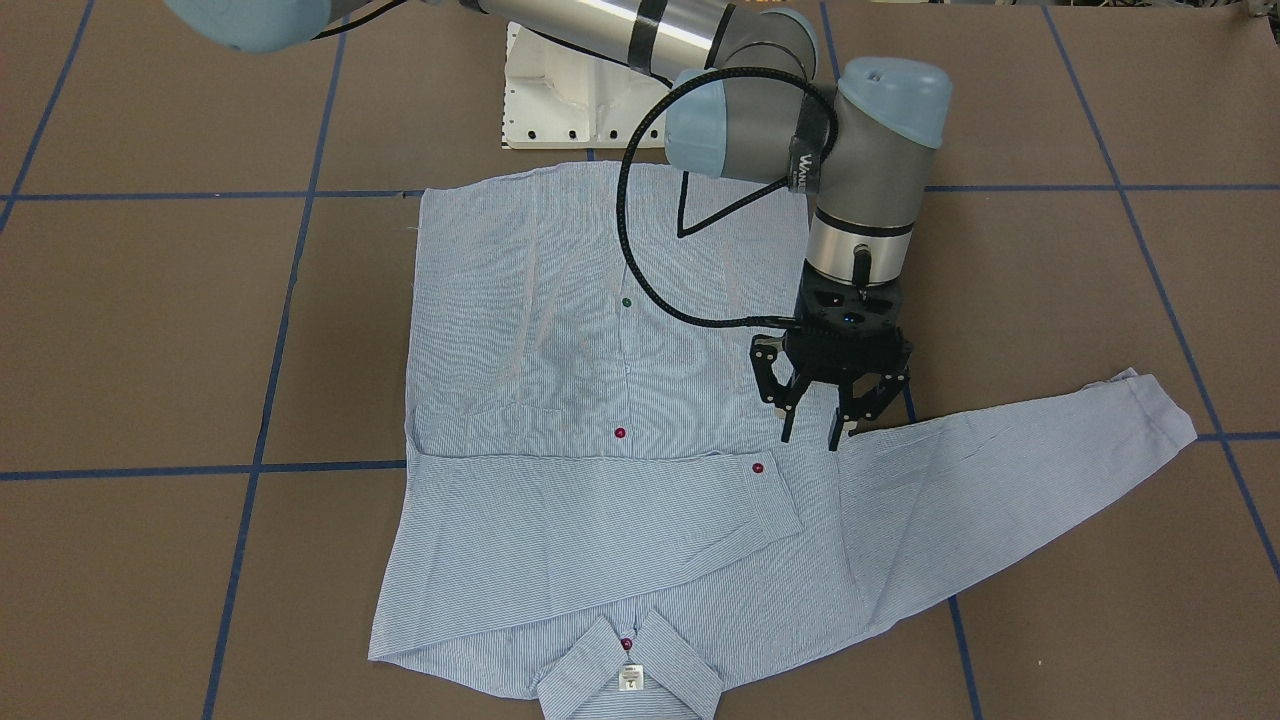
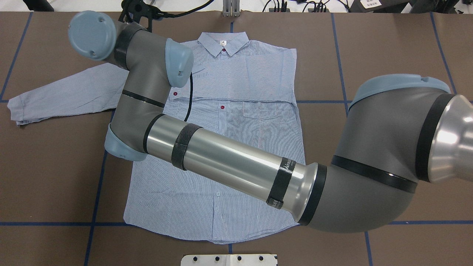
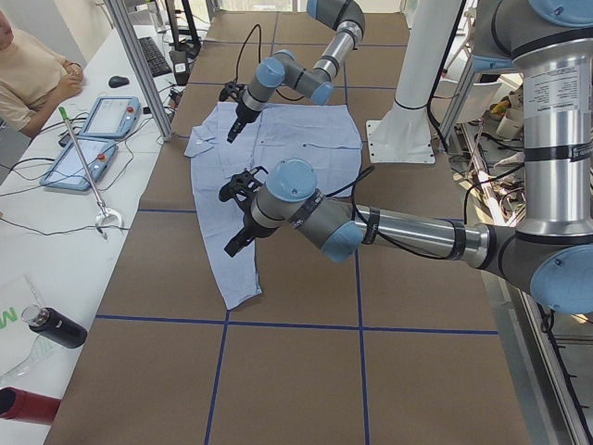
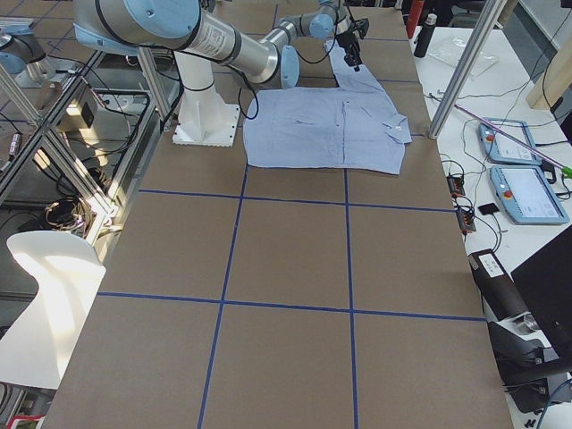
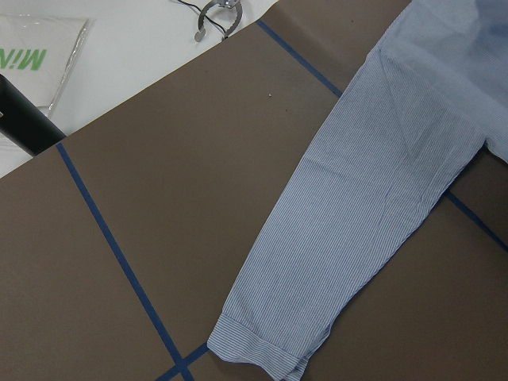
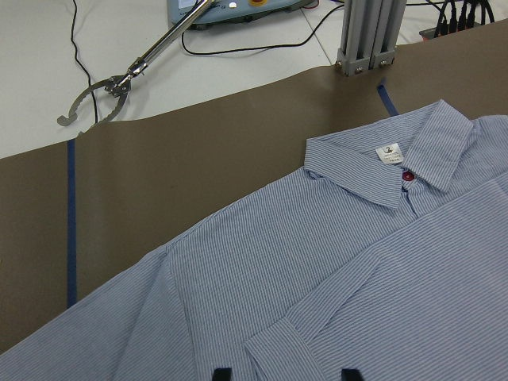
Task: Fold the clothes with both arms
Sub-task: 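Carry the cuff with the right gripper across the shirt chest and release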
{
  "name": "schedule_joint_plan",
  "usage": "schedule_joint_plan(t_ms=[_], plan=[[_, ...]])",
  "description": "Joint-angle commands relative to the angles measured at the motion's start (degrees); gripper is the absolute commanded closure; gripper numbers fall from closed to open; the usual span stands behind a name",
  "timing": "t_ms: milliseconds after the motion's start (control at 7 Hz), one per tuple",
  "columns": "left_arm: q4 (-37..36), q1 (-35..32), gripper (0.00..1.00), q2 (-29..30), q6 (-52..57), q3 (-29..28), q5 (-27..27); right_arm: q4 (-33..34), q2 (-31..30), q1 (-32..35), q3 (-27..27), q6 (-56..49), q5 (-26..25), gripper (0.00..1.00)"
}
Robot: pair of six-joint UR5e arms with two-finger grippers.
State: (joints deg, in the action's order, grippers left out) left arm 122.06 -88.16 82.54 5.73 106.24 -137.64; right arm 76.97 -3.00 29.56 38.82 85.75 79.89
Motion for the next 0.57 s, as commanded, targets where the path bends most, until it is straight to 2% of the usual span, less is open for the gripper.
schedule_joint_plan(t_ms=[0, 143, 286, 429], plan=[[0.1, 0.09, 0.0, 0.33, -0.01, 0.02, -0.09, 4.98, 0.46, 1.1, 0.55, -1.63, 3.39, 0.0], [0.54, 0.09, 0.0, 0.77, -0.27, 0.46, -0.09, 9.81, -1.2, 4.16, 4.21, -3.12, 9.08, 0.0], [2.72, 0.18, 0.0, 1.04, -0.1, 0.38, 0.17, 12.65, -8.35, 7.15, 14.08, -4.09, 14.97, 0.0], [7.09, 0.53, 0.0, 0.87, -0.36, -1.89, 0.0, 16.16, -15.21, 8.83, 23.75, -8.62, 15.72, 0.0]])
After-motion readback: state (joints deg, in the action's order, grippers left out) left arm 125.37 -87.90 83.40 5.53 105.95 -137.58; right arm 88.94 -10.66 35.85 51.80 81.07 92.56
